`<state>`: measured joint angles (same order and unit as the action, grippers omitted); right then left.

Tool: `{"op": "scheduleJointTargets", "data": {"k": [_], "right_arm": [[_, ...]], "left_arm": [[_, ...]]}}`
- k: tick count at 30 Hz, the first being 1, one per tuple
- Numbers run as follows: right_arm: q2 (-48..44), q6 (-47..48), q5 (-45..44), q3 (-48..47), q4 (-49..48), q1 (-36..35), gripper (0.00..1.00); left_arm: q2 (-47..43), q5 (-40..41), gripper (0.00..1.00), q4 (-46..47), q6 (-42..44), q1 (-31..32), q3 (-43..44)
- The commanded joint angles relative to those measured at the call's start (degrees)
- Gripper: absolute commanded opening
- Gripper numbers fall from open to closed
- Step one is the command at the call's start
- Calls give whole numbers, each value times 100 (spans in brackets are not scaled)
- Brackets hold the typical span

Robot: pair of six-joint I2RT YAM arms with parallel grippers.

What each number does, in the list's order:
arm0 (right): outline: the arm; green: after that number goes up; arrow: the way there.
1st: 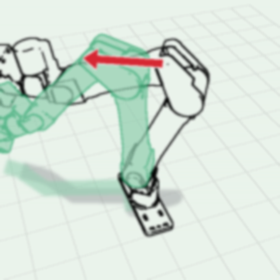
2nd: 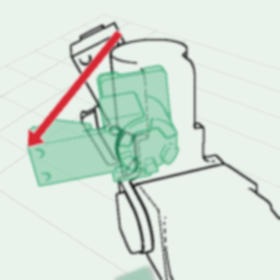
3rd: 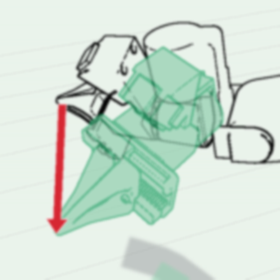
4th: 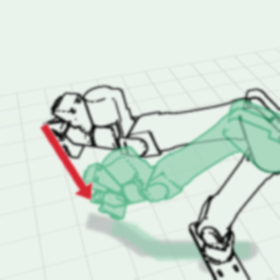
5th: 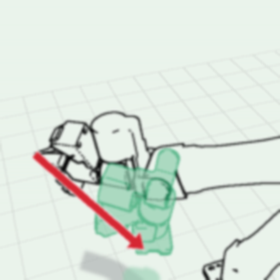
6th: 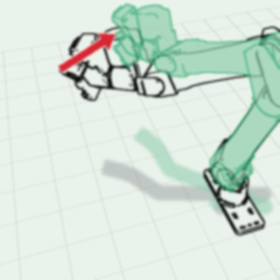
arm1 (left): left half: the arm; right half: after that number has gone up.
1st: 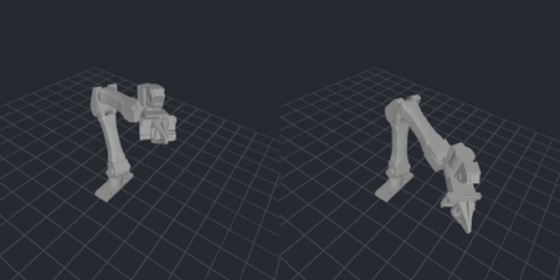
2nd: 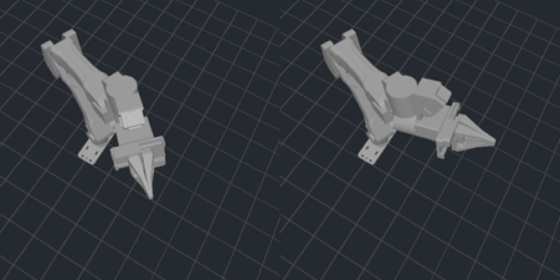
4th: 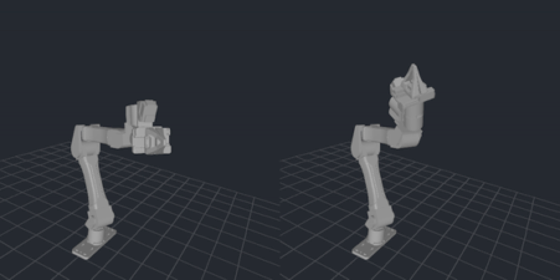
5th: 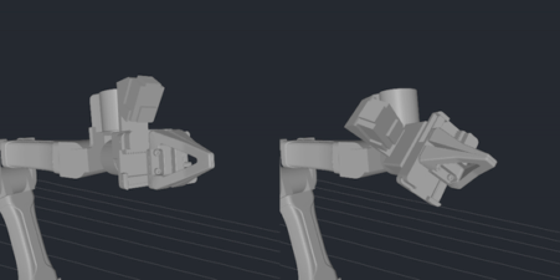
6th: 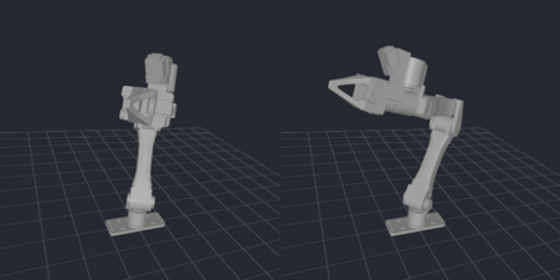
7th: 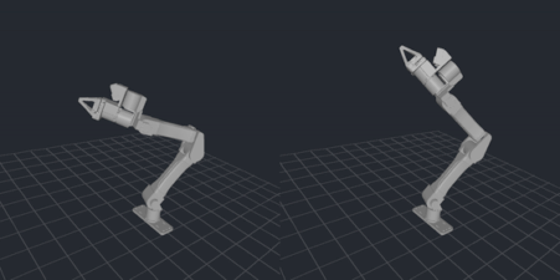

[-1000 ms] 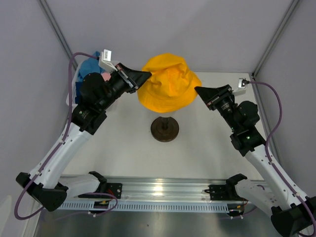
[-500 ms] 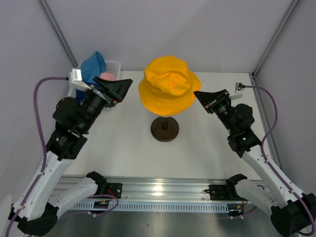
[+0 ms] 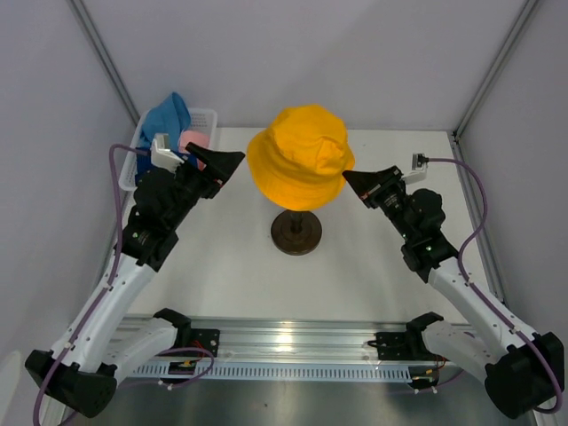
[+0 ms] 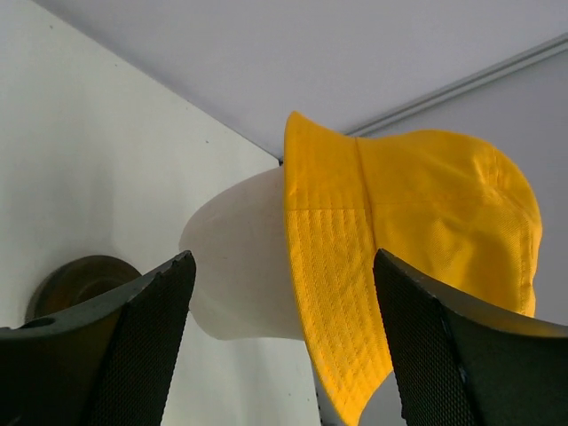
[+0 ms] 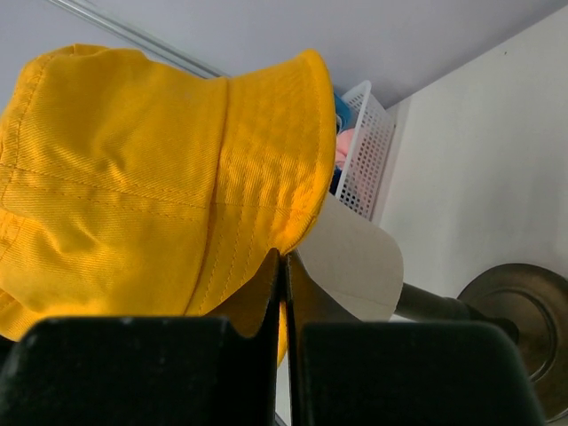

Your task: Stack the hats

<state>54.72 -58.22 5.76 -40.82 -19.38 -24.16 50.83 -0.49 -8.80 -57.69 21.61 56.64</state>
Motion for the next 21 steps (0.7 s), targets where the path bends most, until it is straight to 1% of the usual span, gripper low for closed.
{"op": "scheduleJointTargets", "data": {"k": [1, 2, 3, 6, 10, 12, 14, 17, 19, 21], "right_arm": [[179, 276, -14, 109, -49, -18, 0], [206, 267, -5, 118, -66, -18, 0], [249, 276, 13, 135, -84, -18, 0], [311, 320, 4, 118, -93, -27, 0], [399, 355, -48, 92, -110, -18, 0], [425, 329, -92, 100, -110, -9, 0], [487, 320, -84, 100, -145, -10, 0], [540, 328, -49, 92, -180, -10, 0], [575, 346, -92, 100, -189, -9, 0], [636, 346, -101, 109, -198, -18, 0]], "left_arm": [[146, -539, 83, 739, -304, -42, 40], [190, -566, 83, 844, -365, -42, 40], [252, -679, 80, 1062, -409, -42, 31], [532, -812, 74, 1266, -541, -34, 109], [963, -1198, 62, 1433, -664, -42, 312], [1113, -1208, 61, 1442, -805, -34, 313], [1114, -1190, 61, 1608, -962, -42, 94], [1052, -1146, 57, 1855, -1060, -42, -65], [1026, -1129, 50, 2012, -1060, -34, -66], [1026, -1059, 45, 2101, -1016, -16, -39]]}}
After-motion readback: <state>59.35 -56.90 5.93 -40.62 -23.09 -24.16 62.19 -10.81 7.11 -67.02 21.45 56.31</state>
